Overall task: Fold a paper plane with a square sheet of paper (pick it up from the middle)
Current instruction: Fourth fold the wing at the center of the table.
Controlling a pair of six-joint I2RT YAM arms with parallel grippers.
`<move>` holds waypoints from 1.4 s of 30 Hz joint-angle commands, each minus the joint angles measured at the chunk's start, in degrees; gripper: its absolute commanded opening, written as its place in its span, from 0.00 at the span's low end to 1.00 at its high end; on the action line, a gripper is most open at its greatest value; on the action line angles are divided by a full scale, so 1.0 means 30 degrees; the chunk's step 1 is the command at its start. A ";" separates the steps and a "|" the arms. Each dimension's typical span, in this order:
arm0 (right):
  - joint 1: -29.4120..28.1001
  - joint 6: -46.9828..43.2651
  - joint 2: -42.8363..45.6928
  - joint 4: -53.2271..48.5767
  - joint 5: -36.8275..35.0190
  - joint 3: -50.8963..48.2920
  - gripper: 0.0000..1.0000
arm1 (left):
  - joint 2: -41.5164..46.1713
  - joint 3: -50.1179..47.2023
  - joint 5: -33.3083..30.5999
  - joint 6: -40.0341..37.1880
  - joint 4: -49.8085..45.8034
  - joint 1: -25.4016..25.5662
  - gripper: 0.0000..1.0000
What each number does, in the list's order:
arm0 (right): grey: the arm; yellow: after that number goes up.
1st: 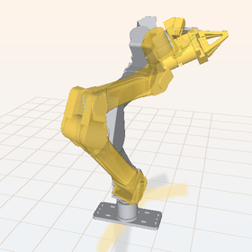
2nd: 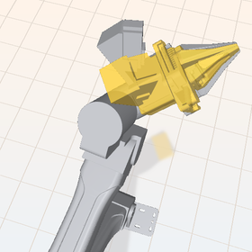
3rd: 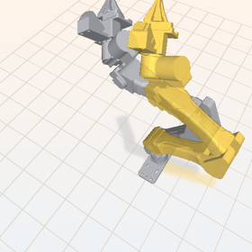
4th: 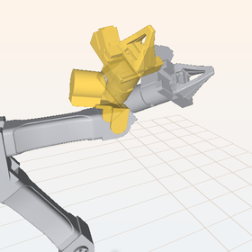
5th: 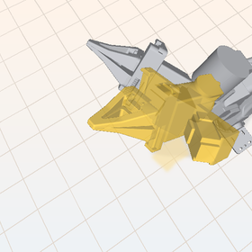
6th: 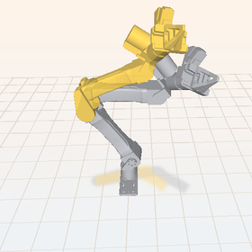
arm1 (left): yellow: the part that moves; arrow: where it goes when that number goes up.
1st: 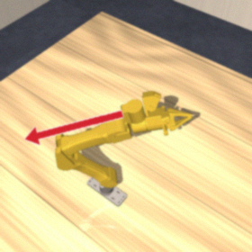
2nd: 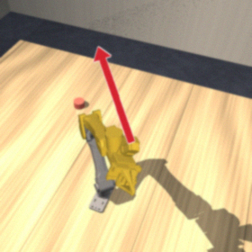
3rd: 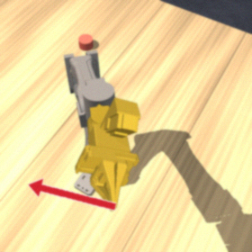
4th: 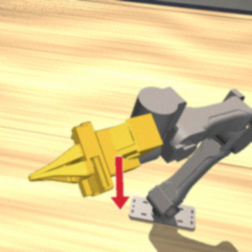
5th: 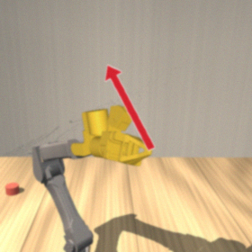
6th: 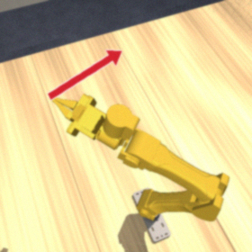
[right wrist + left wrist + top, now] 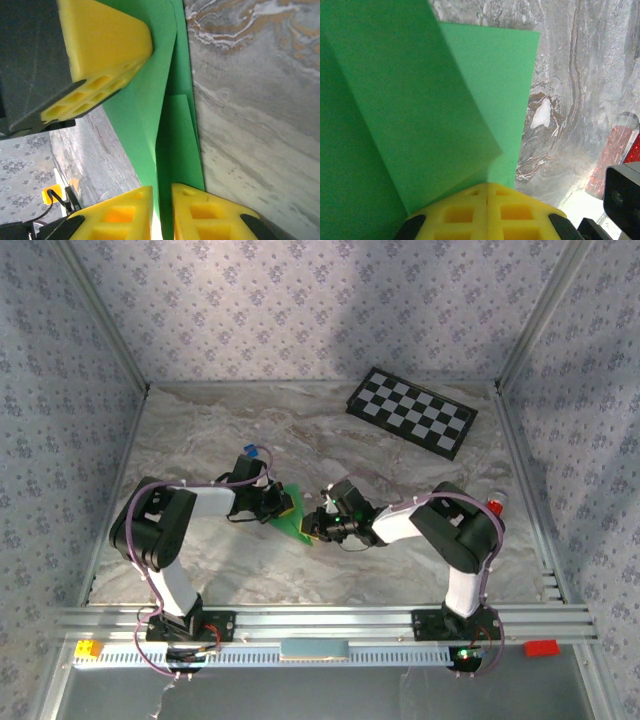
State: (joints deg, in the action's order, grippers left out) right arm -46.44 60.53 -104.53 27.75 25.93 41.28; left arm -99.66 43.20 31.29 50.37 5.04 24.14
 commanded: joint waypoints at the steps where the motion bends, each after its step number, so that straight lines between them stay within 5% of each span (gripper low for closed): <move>1: -0.0151 -0.0883 0.0447 -0.2735 -0.0614 -0.0420 0.18 | -0.0560 0.0127 -0.0276 -0.0354 -0.0387 0.0094 0.03; 13: -0.0222 -0.0496 0.0182 -0.2950 -0.0856 -0.0903 0.07 | -0.0908 0.0226 -0.0199 -0.0499 -0.0485 0.0090 0.02; 31: -0.0400 -0.1866 0.1095 -0.5751 -0.1739 -0.0744 0.15 | -0.0938 0.0211 -0.0264 -0.0550 -0.0509 0.0052 0.02; 42: -0.0393 -0.1706 0.1296 -0.5407 -0.1859 -0.1223 0.07 | -0.0956 0.0194 -0.0263 -0.0557 -0.0507 0.0068 0.02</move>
State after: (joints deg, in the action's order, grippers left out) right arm -47.40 56.07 -100.64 19.09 21.82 40.21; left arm -100.62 43.59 32.38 49.95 5.93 24.14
